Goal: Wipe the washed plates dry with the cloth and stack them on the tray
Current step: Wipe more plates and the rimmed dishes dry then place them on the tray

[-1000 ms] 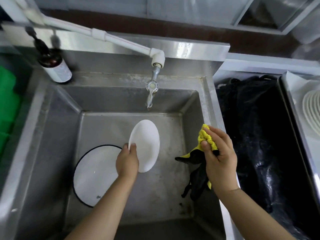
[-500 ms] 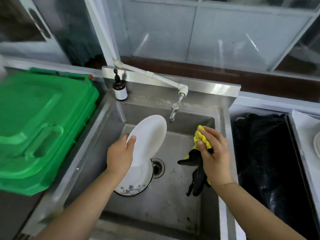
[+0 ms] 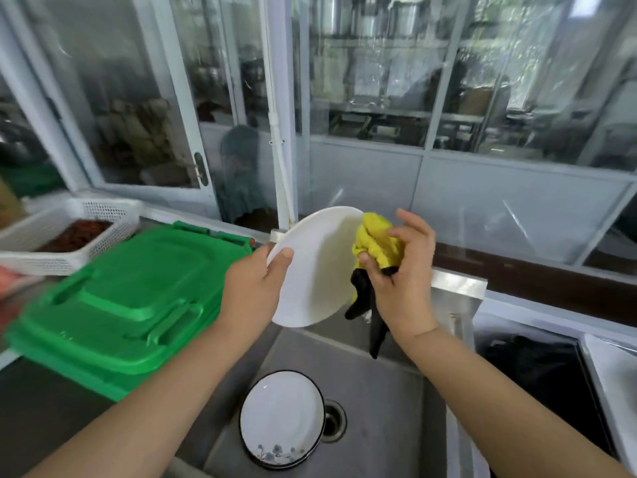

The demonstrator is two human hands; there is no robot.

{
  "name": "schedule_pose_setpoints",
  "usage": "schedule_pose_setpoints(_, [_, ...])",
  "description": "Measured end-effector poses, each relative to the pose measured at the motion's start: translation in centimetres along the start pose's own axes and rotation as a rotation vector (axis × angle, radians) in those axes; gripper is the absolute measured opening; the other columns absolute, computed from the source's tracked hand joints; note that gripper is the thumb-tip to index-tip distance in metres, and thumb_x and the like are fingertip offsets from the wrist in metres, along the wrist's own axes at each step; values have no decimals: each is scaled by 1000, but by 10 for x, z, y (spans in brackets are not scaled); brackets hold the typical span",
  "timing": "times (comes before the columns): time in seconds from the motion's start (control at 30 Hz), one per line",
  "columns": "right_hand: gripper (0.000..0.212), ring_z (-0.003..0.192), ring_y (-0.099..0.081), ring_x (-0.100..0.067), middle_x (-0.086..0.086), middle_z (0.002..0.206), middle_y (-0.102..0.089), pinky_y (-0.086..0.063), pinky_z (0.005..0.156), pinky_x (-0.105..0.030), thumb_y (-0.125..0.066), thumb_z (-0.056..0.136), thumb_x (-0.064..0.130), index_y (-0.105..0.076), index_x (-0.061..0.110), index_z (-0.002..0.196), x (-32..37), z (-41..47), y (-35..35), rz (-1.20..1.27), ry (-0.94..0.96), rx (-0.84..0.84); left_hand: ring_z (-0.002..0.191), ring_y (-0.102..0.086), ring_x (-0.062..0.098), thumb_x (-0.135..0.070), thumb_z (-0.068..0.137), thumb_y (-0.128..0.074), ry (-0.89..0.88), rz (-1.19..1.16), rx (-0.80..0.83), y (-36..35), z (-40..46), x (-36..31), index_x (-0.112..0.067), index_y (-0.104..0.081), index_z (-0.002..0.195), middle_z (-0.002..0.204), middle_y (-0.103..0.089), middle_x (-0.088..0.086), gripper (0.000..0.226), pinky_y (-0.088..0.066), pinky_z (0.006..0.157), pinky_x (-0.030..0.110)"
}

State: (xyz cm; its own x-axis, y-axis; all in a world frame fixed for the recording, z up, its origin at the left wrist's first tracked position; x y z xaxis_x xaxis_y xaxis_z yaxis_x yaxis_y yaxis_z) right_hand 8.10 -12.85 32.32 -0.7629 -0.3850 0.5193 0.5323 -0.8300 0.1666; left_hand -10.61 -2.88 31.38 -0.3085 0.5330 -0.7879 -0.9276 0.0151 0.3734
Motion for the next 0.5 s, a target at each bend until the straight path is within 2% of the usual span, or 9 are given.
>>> schedule_pose_setpoints(0.07, [45, 121, -34, 8, -14, 125, -36, -28, 100, -8, -73, 75, 3, -44, 14, 107, 17, 17, -10, -21, 59, -83, 63, -55, 24, -47, 85, -44, -35, -45, -2, 5, 4, -18, -11, -59, 75, 66, -61, 8, 41, -43, 60, 39])
schedule_pose_setpoints(0.13, [46, 114, -41, -3, -19, 119, -43, -32, 99, -10, -76, 74, 4, -46, 12, 108, 29, 26, -20, -71, 106, -131, 59, -52, 15, -48, 85, -46, -38, -117, 8, 10, 7, -32, -16, -59, 73, 63, -60, 2, 37, -41, 59, 36])
schedule_pose_setpoints(0.23, [41, 106, -48, -29, -21, 115, -55, -38, 95, -31, -79, 73, 6, -57, 8, 107, 37, 30, -26, -271, 143, -178, 54, -48, 1, -41, 90, -53, 15, -235, 3, 20, 13, -37, -27, -55, 61, 56, -57, -14, 33, -37, 56, 33])
schedule_pose_setpoints(0.33, [28, 100, -45, -31, -13, 116, -61, -34, 92, -35, -76, 78, 17, -68, 5, 102, 46, 32, -30, -409, 132, -235, 56, -49, 9, -36, 93, -56, 86, -332, 42, 30, 21, -31, -16, -56, 63, 56, -54, -9, 36, -39, 56, 31])
schedule_pose_setpoints(0.43, [29, 99, -43, -29, -11, 118, -60, -43, 88, -40, -76, 78, 12, -69, 7, 106, 65, 37, -45, -367, 159, -210, 60, -46, 15, -40, 93, -52, 88, -410, 71, 40, 27, -31, 5, -49, 71, 64, -49, 6, 49, -36, 56, 27])
schedule_pose_setpoints(0.5, [31, 101, -45, -28, -9, 119, -61, -43, 90, -38, -76, 77, 11, -70, 9, 107, 80, 43, -58, -340, 203, -161, 55, -38, 11, -44, 94, -47, 65, -389, 66, 45, 33, -31, -1, -38, 63, 58, -41, 1, 54, -30, 52, 23])
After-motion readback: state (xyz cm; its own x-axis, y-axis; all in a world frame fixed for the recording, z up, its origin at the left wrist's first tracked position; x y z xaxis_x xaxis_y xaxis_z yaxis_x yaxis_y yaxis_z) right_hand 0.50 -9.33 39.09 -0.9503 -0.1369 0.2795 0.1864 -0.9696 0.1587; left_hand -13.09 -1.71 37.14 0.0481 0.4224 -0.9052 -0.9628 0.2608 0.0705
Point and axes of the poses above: each hand's wrist, its own z-axis towards the middle knuckle, its own y-axis out of the back of the hand, x = y × z, the point moved 4 cm from there along z, towards the middle knuckle
